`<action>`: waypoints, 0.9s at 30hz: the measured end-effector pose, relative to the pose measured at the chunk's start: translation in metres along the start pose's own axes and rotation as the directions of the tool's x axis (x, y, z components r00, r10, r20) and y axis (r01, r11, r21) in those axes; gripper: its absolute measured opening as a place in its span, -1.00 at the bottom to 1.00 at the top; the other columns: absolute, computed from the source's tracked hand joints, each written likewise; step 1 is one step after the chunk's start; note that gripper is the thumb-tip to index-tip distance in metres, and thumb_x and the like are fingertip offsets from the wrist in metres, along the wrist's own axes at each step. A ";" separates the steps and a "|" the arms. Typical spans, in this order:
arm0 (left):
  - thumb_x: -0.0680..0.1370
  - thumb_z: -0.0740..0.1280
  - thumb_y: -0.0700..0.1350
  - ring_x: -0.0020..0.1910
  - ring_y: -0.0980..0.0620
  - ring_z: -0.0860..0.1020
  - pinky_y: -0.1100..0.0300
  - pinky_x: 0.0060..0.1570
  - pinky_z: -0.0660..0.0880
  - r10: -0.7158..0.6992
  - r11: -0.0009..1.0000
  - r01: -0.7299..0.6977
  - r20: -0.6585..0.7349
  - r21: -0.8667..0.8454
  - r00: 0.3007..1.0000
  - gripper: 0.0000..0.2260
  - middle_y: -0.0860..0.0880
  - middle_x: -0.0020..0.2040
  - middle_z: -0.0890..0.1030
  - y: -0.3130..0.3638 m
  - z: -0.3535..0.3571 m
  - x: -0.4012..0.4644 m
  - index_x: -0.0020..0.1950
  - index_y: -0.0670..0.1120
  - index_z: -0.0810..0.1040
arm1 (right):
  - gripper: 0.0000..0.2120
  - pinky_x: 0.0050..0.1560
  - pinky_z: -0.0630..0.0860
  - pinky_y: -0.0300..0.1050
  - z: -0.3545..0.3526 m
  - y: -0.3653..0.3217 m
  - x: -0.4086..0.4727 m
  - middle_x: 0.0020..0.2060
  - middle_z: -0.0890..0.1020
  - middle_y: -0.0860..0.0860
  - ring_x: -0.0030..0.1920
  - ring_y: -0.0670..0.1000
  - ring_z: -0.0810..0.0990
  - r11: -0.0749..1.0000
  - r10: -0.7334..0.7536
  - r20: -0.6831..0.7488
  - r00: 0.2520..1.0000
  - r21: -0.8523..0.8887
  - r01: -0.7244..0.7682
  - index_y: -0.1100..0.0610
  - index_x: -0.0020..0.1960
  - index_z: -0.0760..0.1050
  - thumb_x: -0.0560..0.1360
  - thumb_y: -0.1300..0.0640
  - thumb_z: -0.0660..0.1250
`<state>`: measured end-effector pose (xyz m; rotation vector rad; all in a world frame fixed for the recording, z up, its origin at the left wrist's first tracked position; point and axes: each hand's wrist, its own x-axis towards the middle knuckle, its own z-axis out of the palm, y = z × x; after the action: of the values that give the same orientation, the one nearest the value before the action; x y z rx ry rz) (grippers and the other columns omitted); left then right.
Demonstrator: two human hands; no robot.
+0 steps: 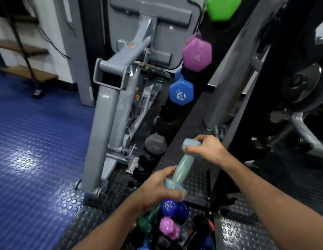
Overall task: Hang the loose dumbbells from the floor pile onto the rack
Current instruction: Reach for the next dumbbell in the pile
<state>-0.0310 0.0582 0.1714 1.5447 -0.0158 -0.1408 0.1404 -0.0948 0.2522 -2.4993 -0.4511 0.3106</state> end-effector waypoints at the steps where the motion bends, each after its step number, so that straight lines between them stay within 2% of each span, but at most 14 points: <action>1: 0.43 0.55 -0.27 -0.09 0.04 0.57 0.12 -0.08 0.52 0.011 1.000 -0.012 -0.032 -0.021 0.999 -0.50 -0.04 -0.02 0.61 0.006 -0.003 -0.004 0.32 -0.02 0.56 | -0.51 -0.21 0.57 -0.10 0.002 -0.008 0.002 -0.18 0.71 -0.07 -0.16 -0.06 0.68 0.999 -0.012 0.002 1.000 0.052 0.012 -0.02 -0.07 0.67 0.24 -0.38 0.52; 4: 0.39 0.55 -0.16 -0.12 0.00 0.56 0.02 -0.10 0.50 0.020 0.996 -0.032 -0.131 -0.085 0.991 -0.58 -0.06 -0.07 0.61 0.022 -0.012 -0.013 0.25 -0.04 0.63 | -0.47 -0.03 0.63 -0.06 0.006 -0.033 0.011 -0.02 0.71 -0.03 -0.03 -0.01 0.68 0.956 0.008 0.019 1.000 0.292 -0.013 0.00 0.05 0.65 0.42 -0.44 0.37; 7: 0.33 0.57 -0.11 -0.17 -0.02 0.63 -0.03 -0.11 0.55 0.010 0.990 -0.049 -0.285 -0.131 0.959 -0.61 -0.10 -0.10 0.69 0.035 -0.024 -0.019 0.15 -0.03 0.69 | -0.57 0.13 0.66 0.07 0.011 -0.045 0.023 0.14 0.67 0.06 0.01 0.07 0.71 0.851 0.123 0.000 0.992 0.514 -0.105 0.07 0.24 0.55 0.59 -0.25 0.31; 9: 0.30 0.57 -0.13 -0.23 -0.02 0.67 0.05 -0.22 0.60 -0.009 0.982 -0.063 -0.375 -0.179 0.927 -0.60 -0.13 -0.11 0.71 0.045 -0.032 -0.021 0.13 -0.06 0.69 | -0.57 0.21 0.62 0.10 0.012 -0.048 0.029 0.21 0.62 0.01 0.09 0.07 0.69 0.803 0.157 -0.027 0.987 0.586 -0.112 0.08 0.44 0.43 0.65 -0.08 0.28; 11: 0.32 0.59 -0.18 -0.26 0.00 0.68 0.11 -0.33 0.60 -0.015 0.979 -0.078 -0.452 -0.186 0.892 -0.66 -0.11 -0.14 0.72 0.052 -0.041 -0.020 0.08 -0.04 0.68 | -0.54 0.27 0.58 0.11 0.010 -0.051 0.033 0.21 0.59 -0.04 0.15 0.07 0.65 0.755 0.171 -0.047 0.984 0.648 -0.100 0.05 0.55 0.32 0.66 0.03 0.24; 13: 0.32 0.60 -0.18 -0.23 -0.02 0.70 0.02 -0.27 0.65 -0.011 0.983 -0.084 -0.518 -0.161 0.856 -0.73 -0.11 -0.13 0.74 0.061 -0.051 -0.017 -0.02 0.01 0.70 | -0.55 0.28 0.57 0.09 0.008 -0.055 0.034 0.22 0.61 -0.06 0.14 0.04 0.65 0.726 0.164 -0.035 0.986 0.681 -0.097 0.01 0.55 0.34 0.67 0.04 0.23; 15: 0.23 0.60 -0.03 -0.22 -0.07 0.69 -0.06 -0.24 0.61 -0.008 0.988 -0.078 -0.551 -0.133 0.834 -0.67 -0.13 -0.13 0.74 0.070 -0.060 -0.013 -0.03 -0.01 0.73 | -0.58 0.28 0.55 0.08 0.008 -0.059 0.031 0.22 0.64 -0.06 0.13 0.00 0.65 0.739 0.123 -0.018 0.992 0.669 -0.079 0.00 0.52 0.38 0.67 0.03 0.22; 17: 0.19 0.58 0.00 -0.24 -0.05 0.67 0.03 -0.28 0.54 -0.004 0.991 -0.069 -0.553 -0.111 0.833 -0.62 -0.12 -0.16 0.73 0.079 -0.065 -0.007 -0.02 -0.04 0.73 | -0.61 0.33 0.51 0.10 0.009 -0.063 0.027 0.19 0.66 -0.08 0.13 -0.04 0.64 0.743 0.085 -0.015 0.996 0.667 -0.054 -0.01 0.50 0.40 0.68 0.05 0.20; 21: 0.26 0.59 -0.13 -0.20 -0.01 0.68 0.13 -0.25 0.55 -0.045 0.973 -0.110 -0.628 -0.205 0.777 -0.58 -0.11 -0.08 0.73 0.092 -0.073 -0.008 0.11 -0.08 0.69 | -0.61 0.35 0.48 0.11 0.012 -0.066 0.023 0.20 0.66 -0.09 0.17 -0.05 0.64 0.727 0.075 -0.022 0.997 0.686 -0.039 -0.02 0.51 0.41 0.69 0.07 0.18; 24: 0.42 0.50 -0.29 -0.31 -0.02 0.63 0.16 -0.32 0.49 -0.093 0.932 -0.145 -0.605 -0.333 0.791 -0.80 -0.15 -0.18 0.69 0.096 -0.072 -0.014 0.03 -0.16 0.69 | -0.59 0.37 0.48 0.13 0.012 -0.062 0.022 0.23 0.65 -0.10 0.21 -0.02 0.63 0.722 0.078 -0.010 0.997 0.691 -0.050 -0.03 0.52 0.40 0.69 0.05 0.19; 27: 0.41 0.49 -0.32 -0.31 -0.05 0.62 0.14 -0.28 0.49 -0.118 0.904 -0.178 -0.626 -0.389 0.771 -0.84 -0.18 -0.21 0.68 0.095 -0.066 -0.013 -0.04 -0.17 0.69 | -0.57 0.39 0.46 0.13 0.008 -0.063 0.021 0.26 0.63 -0.11 0.23 -0.01 0.62 0.720 0.066 0.020 0.998 0.692 -0.061 -0.05 0.55 0.34 0.70 0.04 0.19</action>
<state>-0.0302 0.1266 0.2652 1.0763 0.5078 0.4014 0.1411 -0.0335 0.2799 -1.7684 -0.1854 0.4099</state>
